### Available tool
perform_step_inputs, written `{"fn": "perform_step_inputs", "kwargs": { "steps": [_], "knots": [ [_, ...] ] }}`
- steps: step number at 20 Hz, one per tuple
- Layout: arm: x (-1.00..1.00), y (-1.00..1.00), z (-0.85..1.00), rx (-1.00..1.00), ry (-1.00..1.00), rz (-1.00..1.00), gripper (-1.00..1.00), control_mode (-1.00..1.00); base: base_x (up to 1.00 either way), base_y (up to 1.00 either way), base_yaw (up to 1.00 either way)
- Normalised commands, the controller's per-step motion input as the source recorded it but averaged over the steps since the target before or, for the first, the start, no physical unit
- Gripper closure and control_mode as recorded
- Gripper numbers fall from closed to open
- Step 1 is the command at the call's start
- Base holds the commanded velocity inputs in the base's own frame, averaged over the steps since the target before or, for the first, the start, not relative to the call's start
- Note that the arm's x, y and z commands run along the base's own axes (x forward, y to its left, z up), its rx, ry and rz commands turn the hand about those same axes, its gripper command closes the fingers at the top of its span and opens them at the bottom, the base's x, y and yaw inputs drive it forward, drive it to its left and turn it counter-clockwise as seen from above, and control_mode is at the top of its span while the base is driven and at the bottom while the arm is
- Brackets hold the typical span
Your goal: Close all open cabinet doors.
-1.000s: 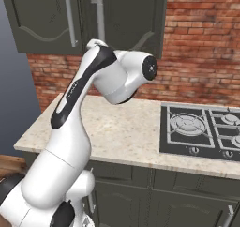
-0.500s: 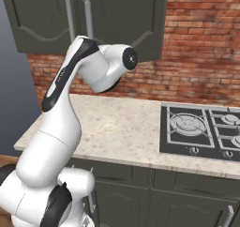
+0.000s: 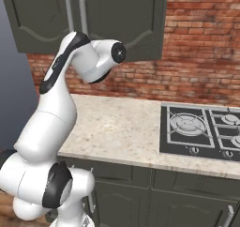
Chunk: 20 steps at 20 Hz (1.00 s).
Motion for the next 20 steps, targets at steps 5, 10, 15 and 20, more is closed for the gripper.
{"fn": "perform_step_inputs", "kwargs": {
  "steps": [5, 10, 15, 20],
  "knots": [
    [0.57, 0.26, 0.00, -0.01, 0.00, 0.00, -1.00, -1.00, 0.00, 0.00, 0.00],
    [0.53, 0.17, -0.02, -0.03, 0.00, 0.00, -1.00, -1.00, 0.00, 0.00, 0.00],
    [0.46, 0.17, 0.00, -0.02, 0.00, 0.00, -1.00, -1.00, 0.00, 0.00, 0.00],
    [0.39, 0.09, 0.00, -0.01, 0.00, 0.00, -1.00, -1.00, 0.00, 0.00, 0.00]
  ]
}}
